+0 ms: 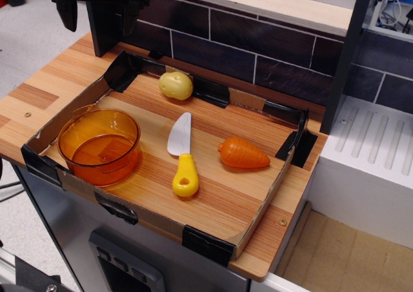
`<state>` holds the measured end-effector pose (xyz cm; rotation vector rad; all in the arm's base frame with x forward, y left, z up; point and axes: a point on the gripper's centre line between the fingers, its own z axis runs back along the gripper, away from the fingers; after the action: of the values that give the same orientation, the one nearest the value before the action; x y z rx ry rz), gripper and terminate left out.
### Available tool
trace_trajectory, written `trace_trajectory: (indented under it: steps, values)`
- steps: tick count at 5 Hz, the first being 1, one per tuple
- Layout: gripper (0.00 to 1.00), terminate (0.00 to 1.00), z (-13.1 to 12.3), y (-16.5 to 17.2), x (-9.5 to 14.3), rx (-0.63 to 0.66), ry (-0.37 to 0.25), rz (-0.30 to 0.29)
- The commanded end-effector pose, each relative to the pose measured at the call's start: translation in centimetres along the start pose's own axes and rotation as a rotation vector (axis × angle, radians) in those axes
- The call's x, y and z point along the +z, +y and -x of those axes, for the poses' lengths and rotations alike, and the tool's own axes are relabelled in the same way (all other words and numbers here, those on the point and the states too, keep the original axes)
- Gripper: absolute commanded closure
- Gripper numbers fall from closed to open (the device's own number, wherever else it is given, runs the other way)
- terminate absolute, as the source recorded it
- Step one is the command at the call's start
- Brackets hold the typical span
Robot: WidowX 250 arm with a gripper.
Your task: Put carrot in pot
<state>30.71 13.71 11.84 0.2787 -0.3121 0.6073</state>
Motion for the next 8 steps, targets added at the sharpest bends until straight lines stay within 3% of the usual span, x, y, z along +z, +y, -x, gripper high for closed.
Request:
trace_trajectory:
  steps: [1,2,5,6,8]
  values:
    - [0.0,0.0,0.0,0.0,0.0,0.0,0.0,0.0]
    - [0.0,0.0,-0.3,-1.5,0.4,-0.137,0.052,0.088]
    - [0.0,0.0,3.7,-7.5,2.6,-0.893,0.203,0.272]
    - [0.0,0.0,6.0,-8.7,2.6,-1.143,0.191,0.309]
    - [0.0,0.0,9.4,-10.0,1.0,-1.636,0.073,0.339]
